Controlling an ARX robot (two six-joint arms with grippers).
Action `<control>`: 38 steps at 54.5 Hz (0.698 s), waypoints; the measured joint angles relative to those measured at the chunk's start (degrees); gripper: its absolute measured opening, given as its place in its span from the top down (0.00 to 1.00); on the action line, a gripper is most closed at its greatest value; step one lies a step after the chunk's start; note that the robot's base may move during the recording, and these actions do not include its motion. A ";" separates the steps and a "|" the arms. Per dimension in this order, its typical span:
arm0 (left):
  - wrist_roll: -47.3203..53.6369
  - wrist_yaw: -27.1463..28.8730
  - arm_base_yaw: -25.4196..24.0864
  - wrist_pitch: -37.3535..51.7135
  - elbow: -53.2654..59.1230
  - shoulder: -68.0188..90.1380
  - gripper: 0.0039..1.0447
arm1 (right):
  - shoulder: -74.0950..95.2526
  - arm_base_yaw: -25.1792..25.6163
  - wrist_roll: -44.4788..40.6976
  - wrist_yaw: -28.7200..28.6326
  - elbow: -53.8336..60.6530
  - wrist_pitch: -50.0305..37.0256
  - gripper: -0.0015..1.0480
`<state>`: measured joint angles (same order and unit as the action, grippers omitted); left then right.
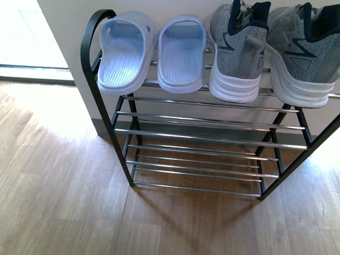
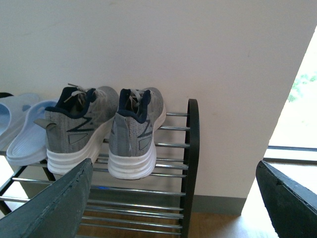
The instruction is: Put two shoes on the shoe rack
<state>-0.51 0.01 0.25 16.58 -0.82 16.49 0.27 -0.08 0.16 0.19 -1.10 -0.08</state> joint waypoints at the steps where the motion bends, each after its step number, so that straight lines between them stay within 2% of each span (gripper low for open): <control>1: 0.00 0.00 0.00 -0.39 0.00 -0.42 0.99 | 0.00 0.00 0.00 0.00 0.00 0.00 0.09; 22: 0.02 0.00 -0.02 -6.23 0.00 -6.21 0.99 | 0.00 0.00 0.00 0.00 0.00 0.00 0.09; 28: 0.04 0.00 -0.02 -14.82 -0.02 -12.72 0.99 | 0.00 0.00 0.00 0.00 0.00 0.00 0.09; 38: 0.07 0.00 -0.09 -16.61 -0.02 -15.50 0.99 | 0.00 0.00 0.00 -0.11 0.00 0.00 0.09</control>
<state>-0.45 0.01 0.16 -0.03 -0.84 0.99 0.27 -0.08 0.16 0.08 -1.10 -0.08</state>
